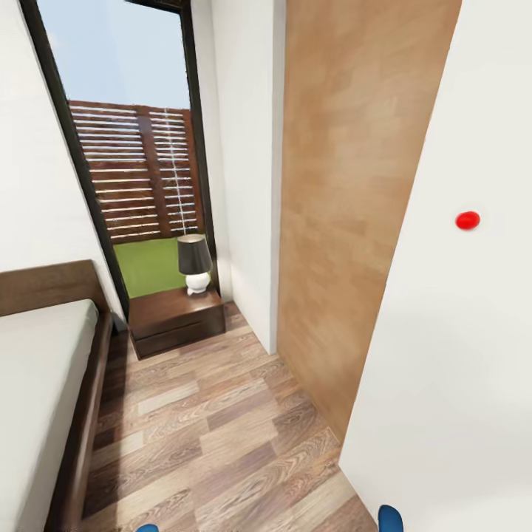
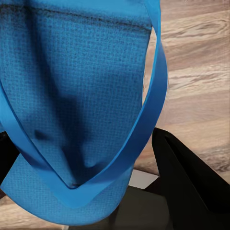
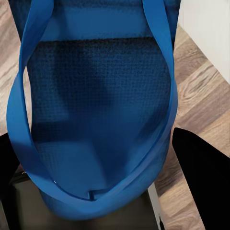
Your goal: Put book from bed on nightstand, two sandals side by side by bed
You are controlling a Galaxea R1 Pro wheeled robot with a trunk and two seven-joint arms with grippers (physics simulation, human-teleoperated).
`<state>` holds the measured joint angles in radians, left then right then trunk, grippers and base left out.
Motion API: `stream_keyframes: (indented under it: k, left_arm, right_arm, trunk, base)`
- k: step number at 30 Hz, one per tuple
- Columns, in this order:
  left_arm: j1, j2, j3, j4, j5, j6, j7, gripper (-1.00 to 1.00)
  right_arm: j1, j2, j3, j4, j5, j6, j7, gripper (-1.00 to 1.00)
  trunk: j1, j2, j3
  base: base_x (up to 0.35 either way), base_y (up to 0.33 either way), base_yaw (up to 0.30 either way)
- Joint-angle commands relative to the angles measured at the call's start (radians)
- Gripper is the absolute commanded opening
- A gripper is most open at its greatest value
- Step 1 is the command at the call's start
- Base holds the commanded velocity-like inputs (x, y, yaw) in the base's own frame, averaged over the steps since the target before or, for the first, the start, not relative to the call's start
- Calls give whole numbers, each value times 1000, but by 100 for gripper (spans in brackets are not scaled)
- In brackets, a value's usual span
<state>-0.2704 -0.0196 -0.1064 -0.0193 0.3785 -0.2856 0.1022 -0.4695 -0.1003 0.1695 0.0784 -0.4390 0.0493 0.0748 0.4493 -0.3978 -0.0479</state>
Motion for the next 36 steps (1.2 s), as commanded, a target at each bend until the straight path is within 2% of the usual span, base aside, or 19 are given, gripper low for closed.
stream_keyframes:
  k: [1,7,17,36]
  left_arm:
    - [-1,0,-9,1,5,-3,4,-100]
    - [-1,0,-9,1,5,-3,4,-100]
    - [-1,0,-9,1,5,-3,4,-100]
    - [-1,0,-9,1,5,-3,4,-100]
  right_arm:
    - [-1,0,8,2,-10,1,5,-100]
    - [-1,0,8,2,-10,1,5,-100]
    - [-1,0,8,3,-10,1,5,-100]
    - [-1,1,8,3,-10,1,5,-100]
  trunk:
    - [1,-2,-2]
    - [1,-2,-2]
    - [1,-2,-2]
    - [1,-2,-2]
  base:
    - [112,0,290]
    - [247,0,285]
    - [327,0,84]
    - [329,0,280]
